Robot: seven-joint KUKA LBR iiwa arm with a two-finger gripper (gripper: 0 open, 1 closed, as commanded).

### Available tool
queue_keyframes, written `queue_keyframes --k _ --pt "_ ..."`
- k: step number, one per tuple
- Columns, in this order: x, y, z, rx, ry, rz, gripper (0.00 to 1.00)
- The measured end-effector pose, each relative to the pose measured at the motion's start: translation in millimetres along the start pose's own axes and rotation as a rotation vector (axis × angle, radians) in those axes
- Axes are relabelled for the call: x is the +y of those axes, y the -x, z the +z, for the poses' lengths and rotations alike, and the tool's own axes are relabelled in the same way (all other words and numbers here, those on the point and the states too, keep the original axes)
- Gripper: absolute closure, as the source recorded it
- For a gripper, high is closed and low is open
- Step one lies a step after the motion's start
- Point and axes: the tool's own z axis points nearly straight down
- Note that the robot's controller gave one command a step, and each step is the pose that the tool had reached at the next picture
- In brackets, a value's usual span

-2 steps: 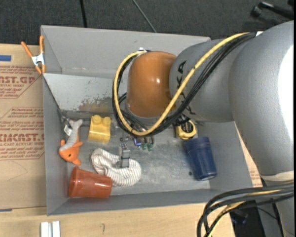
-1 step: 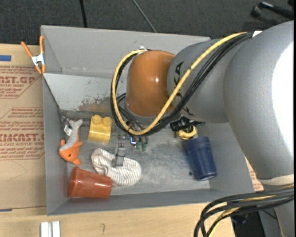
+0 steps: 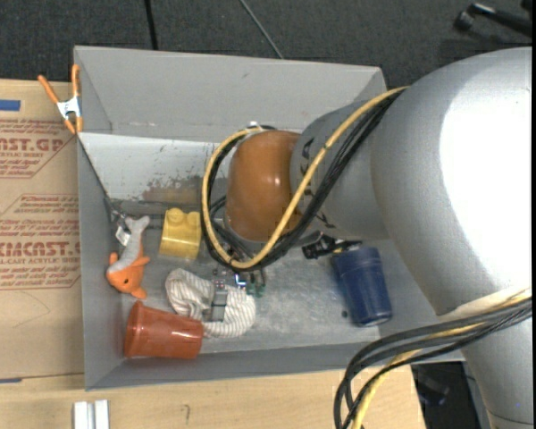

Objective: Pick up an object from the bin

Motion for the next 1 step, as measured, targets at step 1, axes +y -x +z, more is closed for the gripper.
queue_keyframes --k 1 --pt "4.8 -7.7 10.8 0.003 0.000 0.087 1.00"
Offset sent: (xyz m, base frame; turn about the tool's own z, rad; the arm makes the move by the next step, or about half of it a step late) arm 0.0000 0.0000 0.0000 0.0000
